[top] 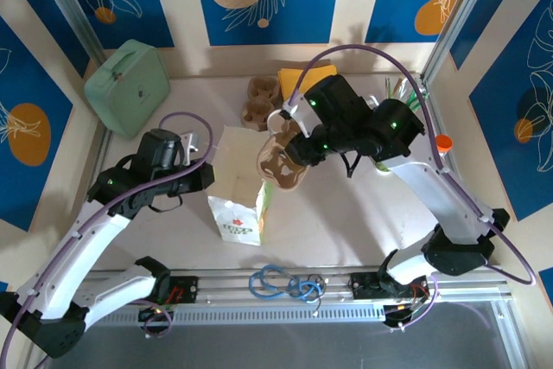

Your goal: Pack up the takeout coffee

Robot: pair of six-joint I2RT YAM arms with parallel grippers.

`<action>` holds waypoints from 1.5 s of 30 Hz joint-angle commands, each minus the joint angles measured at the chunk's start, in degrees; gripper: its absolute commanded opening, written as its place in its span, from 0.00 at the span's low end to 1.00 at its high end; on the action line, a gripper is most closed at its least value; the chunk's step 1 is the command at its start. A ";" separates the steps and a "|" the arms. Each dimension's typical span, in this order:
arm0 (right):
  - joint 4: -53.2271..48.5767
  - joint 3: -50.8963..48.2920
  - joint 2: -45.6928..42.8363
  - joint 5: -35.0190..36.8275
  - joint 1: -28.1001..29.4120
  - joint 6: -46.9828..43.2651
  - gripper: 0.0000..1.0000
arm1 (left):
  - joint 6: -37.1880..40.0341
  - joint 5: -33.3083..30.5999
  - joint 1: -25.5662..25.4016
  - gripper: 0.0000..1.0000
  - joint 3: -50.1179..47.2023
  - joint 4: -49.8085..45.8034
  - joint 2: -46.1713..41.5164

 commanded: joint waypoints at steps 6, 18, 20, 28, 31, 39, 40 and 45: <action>-3.32 10.12 7.80 3.49 2.70 -3.79 0.35 | 1.59 0.33 -0.64 0.13 -0.34 2.21 -1.14; -7.93 22.88 20.09 12.22 8.51 -8.12 0.36 | 1.49 -3.77 -0.53 0.46 8.19 -5.19 -4.96; -8.52 24.31 21.66 13.37 9.33 -8.64 0.36 | 1.82 -5.55 -0.60 0.47 9.18 -6.55 -6.07; -7.83 24.90 24.93 17.91 11.72 -9.66 0.36 | 3.76 -13.53 -0.59 0.51 10.63 -11.59 -9.87; -7.72 25.44 26.53 20.32 12.95 -9.79 0.36 | 3.96 -14.96 -0.59 0.51 10.27 -11.08 -11.22; -8.15 24.86 29.79 23.70 15.51 -9.80 0.38 | 4.48 -16.18 -0.60 0.51 9.74 -10.50 -12.34; -8.17 24.45 29.98 23.92 15.82 -9.69 0.38 | 4.54 -16.31 -0.58 0.51 9.61 -10.50 -12.40; -9.46 23.64 30.67 23.80 16.78 -8.09 0.38 | 4.36 -16.49 -0.54 0.51 8.47 -9.99 -12.82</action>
